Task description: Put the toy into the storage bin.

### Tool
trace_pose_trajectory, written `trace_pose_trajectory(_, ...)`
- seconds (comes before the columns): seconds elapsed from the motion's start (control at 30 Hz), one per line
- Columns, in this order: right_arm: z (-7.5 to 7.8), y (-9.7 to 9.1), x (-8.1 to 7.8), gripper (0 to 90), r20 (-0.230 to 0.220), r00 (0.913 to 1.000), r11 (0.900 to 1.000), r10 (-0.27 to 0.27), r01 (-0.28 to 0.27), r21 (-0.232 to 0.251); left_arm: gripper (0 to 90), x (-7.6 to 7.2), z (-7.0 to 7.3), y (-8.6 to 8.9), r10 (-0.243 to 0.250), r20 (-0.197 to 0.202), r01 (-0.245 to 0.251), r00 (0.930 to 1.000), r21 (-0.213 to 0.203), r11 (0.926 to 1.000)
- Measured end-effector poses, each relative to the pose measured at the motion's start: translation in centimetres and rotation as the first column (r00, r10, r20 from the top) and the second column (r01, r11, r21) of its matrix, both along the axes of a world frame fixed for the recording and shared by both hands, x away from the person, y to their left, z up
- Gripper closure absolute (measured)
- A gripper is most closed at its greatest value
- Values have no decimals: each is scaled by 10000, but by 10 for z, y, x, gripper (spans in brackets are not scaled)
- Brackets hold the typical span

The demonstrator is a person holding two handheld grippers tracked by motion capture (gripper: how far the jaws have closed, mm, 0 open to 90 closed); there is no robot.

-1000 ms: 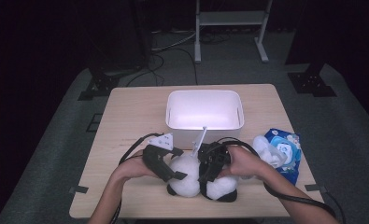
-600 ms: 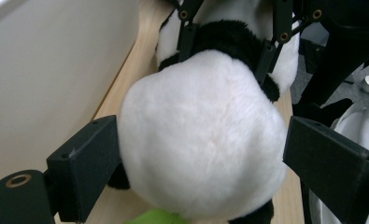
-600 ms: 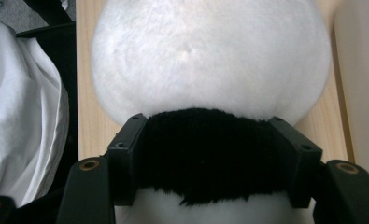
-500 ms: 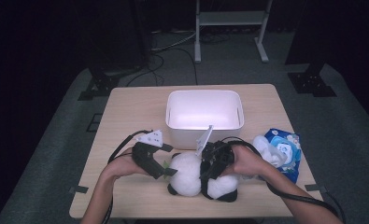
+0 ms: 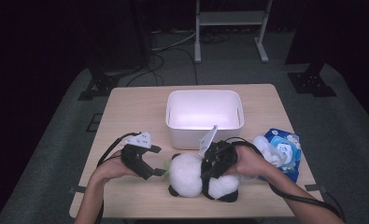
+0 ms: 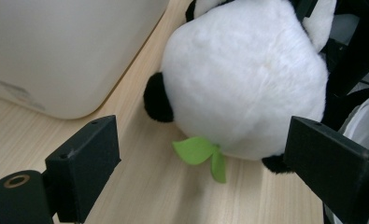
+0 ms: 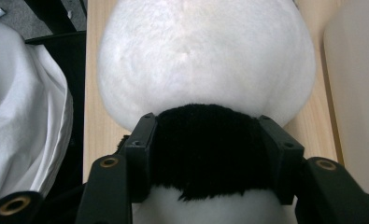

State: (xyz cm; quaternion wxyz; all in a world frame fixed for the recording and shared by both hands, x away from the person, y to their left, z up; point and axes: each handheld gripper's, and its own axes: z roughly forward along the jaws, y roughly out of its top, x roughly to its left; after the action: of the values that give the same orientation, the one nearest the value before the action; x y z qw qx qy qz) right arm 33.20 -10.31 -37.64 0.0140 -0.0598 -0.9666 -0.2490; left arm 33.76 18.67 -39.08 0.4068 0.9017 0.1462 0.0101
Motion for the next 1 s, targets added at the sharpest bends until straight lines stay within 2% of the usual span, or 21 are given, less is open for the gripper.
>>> trace_pose_trajectory(0.57,7,-10,5,500,-10,9999,9994,-160,160,312,92,1,-5,18,496,-23,-496,9988,-196,9986)
trace_pose_trajectory(0.83,25,-17,1,503,69,9996,9992,-259,257,306,92,1,-8,24,644,-41,-644,9979,-148,9978)
trace_pose_trajectory(1.0,41,-21,-2,504,285,9994,9989,-207,195,430,92,2,-9,29,775,-52,-776,9970,-201,9968)
